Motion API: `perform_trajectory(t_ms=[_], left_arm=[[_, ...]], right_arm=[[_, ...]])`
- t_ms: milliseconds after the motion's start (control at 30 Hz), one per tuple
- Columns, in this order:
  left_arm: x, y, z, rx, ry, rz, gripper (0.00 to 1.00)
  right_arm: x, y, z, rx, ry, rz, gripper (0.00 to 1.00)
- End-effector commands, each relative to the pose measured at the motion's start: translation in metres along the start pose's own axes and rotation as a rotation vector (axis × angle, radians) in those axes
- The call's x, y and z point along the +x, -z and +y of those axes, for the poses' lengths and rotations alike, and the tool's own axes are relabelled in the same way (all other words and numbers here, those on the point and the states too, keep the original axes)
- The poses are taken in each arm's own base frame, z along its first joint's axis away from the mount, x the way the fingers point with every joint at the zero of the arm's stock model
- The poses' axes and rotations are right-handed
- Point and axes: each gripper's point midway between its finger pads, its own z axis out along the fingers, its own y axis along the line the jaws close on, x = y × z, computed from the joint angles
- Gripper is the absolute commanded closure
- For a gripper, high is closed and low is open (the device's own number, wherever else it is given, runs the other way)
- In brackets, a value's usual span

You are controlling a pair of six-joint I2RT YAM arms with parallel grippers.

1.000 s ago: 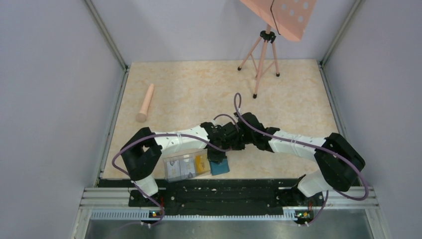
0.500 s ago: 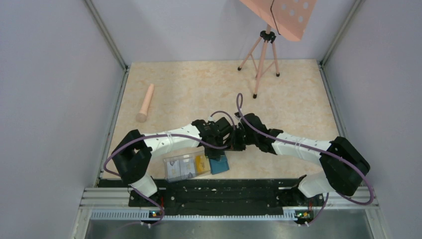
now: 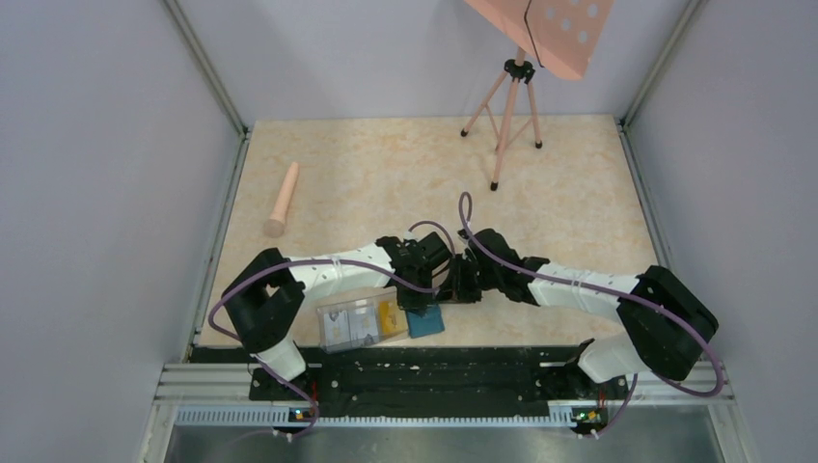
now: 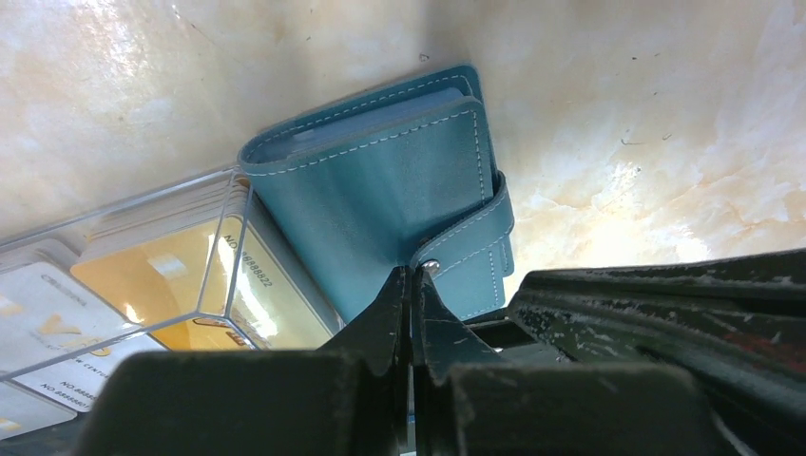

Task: Put the credit cards into the card holder
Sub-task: Close the card holder at the center of the board.

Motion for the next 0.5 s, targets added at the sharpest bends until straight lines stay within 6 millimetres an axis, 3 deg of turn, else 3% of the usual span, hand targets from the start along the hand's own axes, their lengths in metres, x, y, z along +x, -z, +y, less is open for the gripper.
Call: perform_trajectory(t_ms=[0,467], left_arm=[[-0.002,-0.004,0.001,-0.006,-0.001,-0.010,1.00],[-0.013,0.004,-0.013,0.034,-0.011,-0.039,1.00]], right_arm=[[0.003,-0.001,0.014,-0.049,0.019,0.001,1.00],[0.008,-0.008,0.005,-0.003,0.021,0.015,1.00]])
